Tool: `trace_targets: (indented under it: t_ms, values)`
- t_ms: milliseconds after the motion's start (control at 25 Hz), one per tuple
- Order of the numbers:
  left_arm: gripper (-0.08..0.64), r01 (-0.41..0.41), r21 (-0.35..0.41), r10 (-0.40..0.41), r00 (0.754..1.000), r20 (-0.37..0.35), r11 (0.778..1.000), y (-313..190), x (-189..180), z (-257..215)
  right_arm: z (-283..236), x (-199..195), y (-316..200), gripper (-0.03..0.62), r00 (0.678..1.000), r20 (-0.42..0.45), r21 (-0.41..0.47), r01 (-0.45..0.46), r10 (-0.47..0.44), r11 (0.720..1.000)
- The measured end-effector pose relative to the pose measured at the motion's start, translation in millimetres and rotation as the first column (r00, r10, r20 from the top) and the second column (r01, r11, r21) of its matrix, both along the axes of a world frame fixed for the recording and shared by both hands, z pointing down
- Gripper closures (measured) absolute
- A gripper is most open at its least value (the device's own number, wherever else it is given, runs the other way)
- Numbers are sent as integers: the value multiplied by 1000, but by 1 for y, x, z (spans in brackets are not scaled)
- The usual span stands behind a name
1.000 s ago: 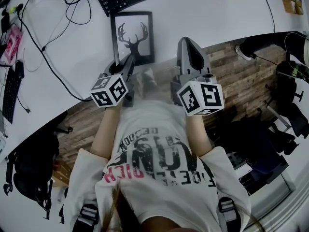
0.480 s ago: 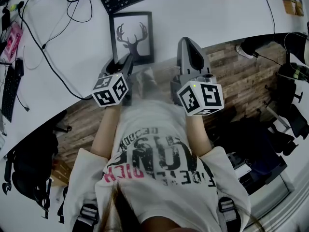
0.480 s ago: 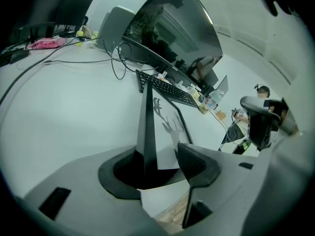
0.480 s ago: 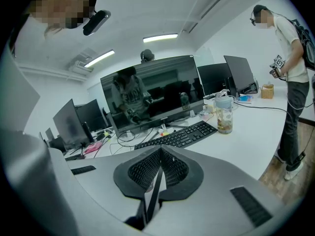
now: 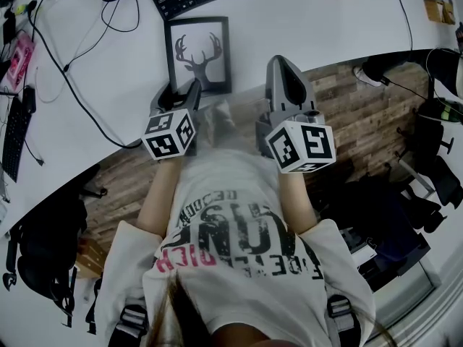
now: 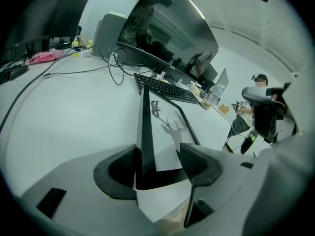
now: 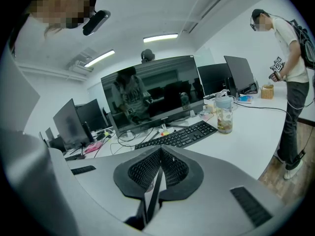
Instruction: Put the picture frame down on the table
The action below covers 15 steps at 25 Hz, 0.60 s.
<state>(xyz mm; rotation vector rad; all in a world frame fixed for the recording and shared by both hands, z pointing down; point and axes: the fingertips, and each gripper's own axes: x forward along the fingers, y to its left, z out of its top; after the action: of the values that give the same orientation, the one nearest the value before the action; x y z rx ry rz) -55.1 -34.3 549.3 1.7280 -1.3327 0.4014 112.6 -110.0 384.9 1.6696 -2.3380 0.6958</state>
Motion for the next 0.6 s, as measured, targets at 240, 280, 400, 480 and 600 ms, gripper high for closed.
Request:
trace_targets:
  t_ms: [240,280,400,480,600]
  values:
    - [302,-22,4,22,998,52,1000,1,-3,2,-1,-1,1,593,1000,-1,2,0,0,1000]
    - [301,-27,4,27,998,65,1000,1,-3,2,-1,-1,1,594,1000,-1,2,-1,1,1000]
    - [298,-53,4,52,991,121,999,2,-4,4,-1,-1,1,593,1000,0,2,-1,1,1000]
    - [298,-65,6,64,987,149,998,3,-5,5,0,-2,1,593,1000,2,1,-1,1,1000]
    - [298,-71,8,68,985,158,997,3,-6,6,0,-2,2,594,1000,5,0,-2,2,1000]
